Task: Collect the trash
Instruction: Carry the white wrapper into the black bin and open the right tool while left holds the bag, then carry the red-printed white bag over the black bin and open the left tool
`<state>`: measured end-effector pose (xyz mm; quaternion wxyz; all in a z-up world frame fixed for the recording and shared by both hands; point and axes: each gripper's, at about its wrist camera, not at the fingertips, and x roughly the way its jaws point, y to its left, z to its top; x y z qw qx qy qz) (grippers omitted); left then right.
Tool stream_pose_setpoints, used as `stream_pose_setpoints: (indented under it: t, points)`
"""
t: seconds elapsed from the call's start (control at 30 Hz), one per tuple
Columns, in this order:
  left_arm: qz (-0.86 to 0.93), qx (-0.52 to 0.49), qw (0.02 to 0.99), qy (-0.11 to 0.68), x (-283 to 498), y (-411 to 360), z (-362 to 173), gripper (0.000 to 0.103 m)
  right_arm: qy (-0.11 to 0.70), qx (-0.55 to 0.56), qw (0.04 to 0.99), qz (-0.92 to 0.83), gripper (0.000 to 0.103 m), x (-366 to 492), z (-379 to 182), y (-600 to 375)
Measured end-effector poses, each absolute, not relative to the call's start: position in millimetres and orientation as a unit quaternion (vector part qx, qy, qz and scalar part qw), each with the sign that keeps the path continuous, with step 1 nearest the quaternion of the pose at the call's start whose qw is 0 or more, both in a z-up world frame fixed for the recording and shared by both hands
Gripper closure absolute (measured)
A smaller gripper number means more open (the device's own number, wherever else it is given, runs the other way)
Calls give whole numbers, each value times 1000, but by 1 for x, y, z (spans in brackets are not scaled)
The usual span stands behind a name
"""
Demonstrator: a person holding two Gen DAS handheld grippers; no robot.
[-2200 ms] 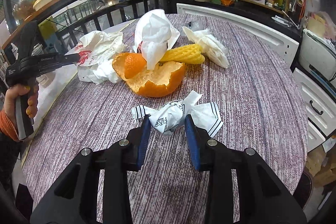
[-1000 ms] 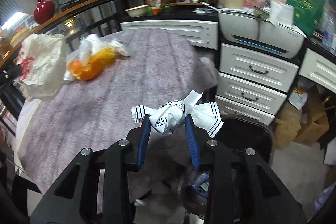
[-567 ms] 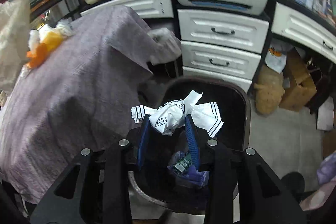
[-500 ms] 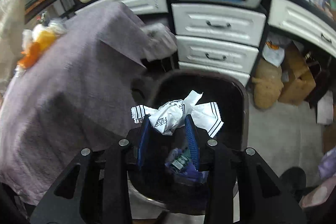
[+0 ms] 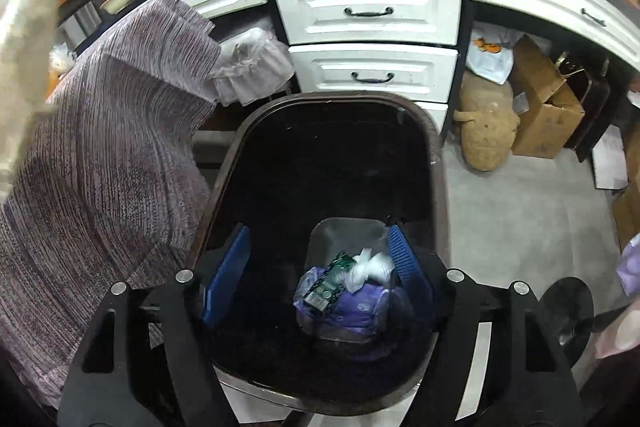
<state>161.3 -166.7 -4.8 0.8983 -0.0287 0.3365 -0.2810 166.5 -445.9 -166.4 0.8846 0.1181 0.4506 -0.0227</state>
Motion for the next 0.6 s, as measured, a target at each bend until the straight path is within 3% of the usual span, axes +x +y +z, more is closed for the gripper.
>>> stream_pose_setpoints:
  t: [0.1, 0.6]
  points:
    - [-289, -25, 892, 347, 165, -182, -13, 94, 432, 119, 893, -45, 24, 156, -155, -455]
    - [-308, 41, 861, 401, 174, -255, -68, 94, 367, 173, 902, -147, 22, 99, -118, -540]
